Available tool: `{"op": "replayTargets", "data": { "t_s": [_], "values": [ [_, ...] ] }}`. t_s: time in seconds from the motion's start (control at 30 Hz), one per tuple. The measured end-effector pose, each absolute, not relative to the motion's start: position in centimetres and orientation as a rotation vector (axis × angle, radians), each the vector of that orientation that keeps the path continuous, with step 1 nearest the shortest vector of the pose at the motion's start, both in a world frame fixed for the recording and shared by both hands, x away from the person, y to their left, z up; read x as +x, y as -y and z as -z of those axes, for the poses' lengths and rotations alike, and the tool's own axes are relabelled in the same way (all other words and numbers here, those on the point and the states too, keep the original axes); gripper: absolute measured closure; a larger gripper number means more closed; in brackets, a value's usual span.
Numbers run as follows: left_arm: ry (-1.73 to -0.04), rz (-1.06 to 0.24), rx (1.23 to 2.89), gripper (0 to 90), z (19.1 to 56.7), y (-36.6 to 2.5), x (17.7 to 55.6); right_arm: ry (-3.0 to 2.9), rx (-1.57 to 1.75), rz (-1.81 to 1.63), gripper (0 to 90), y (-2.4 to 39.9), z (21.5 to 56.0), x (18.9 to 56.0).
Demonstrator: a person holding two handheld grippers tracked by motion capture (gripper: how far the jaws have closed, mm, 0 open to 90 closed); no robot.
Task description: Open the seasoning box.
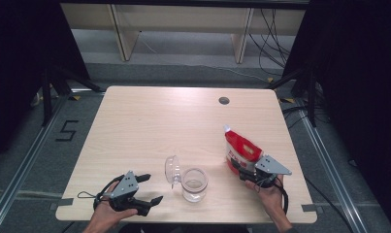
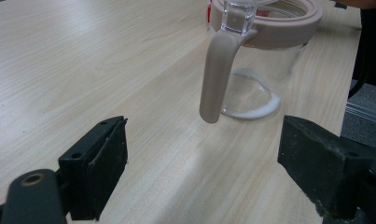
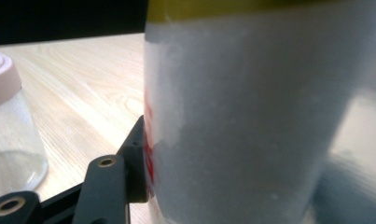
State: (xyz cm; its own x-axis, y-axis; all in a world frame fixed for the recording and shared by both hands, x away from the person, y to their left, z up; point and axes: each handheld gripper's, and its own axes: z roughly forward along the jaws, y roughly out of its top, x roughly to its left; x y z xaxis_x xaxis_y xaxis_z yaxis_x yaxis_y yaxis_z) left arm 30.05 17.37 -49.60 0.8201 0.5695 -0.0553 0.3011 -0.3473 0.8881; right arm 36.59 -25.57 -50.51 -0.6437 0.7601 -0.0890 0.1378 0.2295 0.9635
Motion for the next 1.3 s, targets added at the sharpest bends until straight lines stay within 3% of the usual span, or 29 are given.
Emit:
{"op": "replayTargets", "data": {
  "t_s": [0.37, 0.77, 1.1, 1.3],
  "values": [
    [-0.656, -0.325, 1.945, 15.5, 49.6, -17.5, 30.1, -1.937, 0.615, -1.277, 46.2, 24.6, 49.0, 35.3],
    [-0.627, -0.341, 1.96, 15.4, 49.5, -17.8, 30.3, -1.94, 0.268, -1.043, 46.7, 23.2, 46.2, 31.5],
    [-0.639, -0.347, 1.978, 15.4, 49.4, -17.8, 30.3, -1.917, -0.046, -0.752, 47.0, 21.5, 45.6, 29.3],
    [-0.628, -0.341, 1.959, 15.4, 49.4, -17.9, 30.4, -1.912, -0.053, -0.731, 47.2, 20.8, 45.7, 28.9]
  ]
}}
